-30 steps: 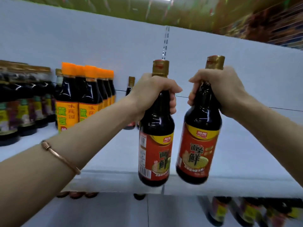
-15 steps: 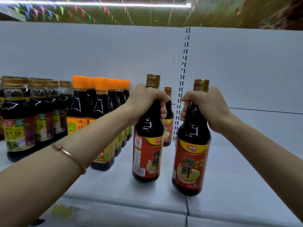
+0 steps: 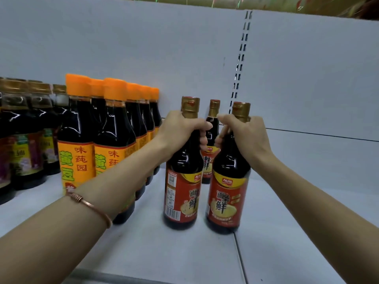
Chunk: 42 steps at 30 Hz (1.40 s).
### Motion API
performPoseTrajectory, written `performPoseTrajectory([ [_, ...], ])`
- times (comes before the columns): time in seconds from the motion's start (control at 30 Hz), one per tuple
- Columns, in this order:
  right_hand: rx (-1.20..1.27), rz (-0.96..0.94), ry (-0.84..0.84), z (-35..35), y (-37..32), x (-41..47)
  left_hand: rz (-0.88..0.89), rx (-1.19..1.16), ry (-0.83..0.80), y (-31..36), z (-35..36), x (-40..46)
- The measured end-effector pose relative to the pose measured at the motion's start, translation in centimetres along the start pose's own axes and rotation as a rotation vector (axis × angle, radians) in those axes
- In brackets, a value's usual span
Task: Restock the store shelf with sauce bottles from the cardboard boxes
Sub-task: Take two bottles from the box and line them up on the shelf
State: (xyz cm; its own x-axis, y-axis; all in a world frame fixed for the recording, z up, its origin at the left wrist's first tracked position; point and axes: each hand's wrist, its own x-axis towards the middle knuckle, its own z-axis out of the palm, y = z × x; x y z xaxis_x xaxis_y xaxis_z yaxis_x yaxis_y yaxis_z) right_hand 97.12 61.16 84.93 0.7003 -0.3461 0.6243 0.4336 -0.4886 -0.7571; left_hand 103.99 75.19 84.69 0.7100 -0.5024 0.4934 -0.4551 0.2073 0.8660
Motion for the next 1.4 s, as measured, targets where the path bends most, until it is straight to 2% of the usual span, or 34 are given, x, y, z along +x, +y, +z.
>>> performPoseTrajectory([
  [0.1,-0.089,-0.050,0.012,0.4,1.2,-0.4,0.107,0.143,0.076,-0.7,0.2,0.4],
  [0.17,-0.131,-0.006,-0.065,0.4,2.7,-2.1,0.141,0.275,0.154,-1.2,0.2,0.2],
  [0.3,-0.060,0.107,-0.250,-1.2,6.6,-6.6,-0.026,0.383,0.190,-3.6,0.5,-4.1],
  [0.4,-0.194,0.138,-0.356,-1.8,8.3,-8.5,-0.113,0.587,0.153,-5.2,0.4,-6.9],
  [0.5,-0.175,0.157,-0.415,-1.8,8.4,-8.8,-0.130,0.559,0.130,-5.4,-0.1,-7.3],
  [0.73,-0.308,0.300,-0.385,-1.9,9.5,-6.1,-0.143,0.500,0.180,-5.6,-0.6,-7.5],
  [1.0,-0.318,0.322,-0.340,0.0,11.0,-3.7,-0.164,0.538,0.219,-7.3,-1.7,-5.3],
  [1.4,-0.355,0.323,-0.298,1.2,11.0,-3.3,-0.210,0.569,0.158,-9.2,-1.4,-3.3],
])
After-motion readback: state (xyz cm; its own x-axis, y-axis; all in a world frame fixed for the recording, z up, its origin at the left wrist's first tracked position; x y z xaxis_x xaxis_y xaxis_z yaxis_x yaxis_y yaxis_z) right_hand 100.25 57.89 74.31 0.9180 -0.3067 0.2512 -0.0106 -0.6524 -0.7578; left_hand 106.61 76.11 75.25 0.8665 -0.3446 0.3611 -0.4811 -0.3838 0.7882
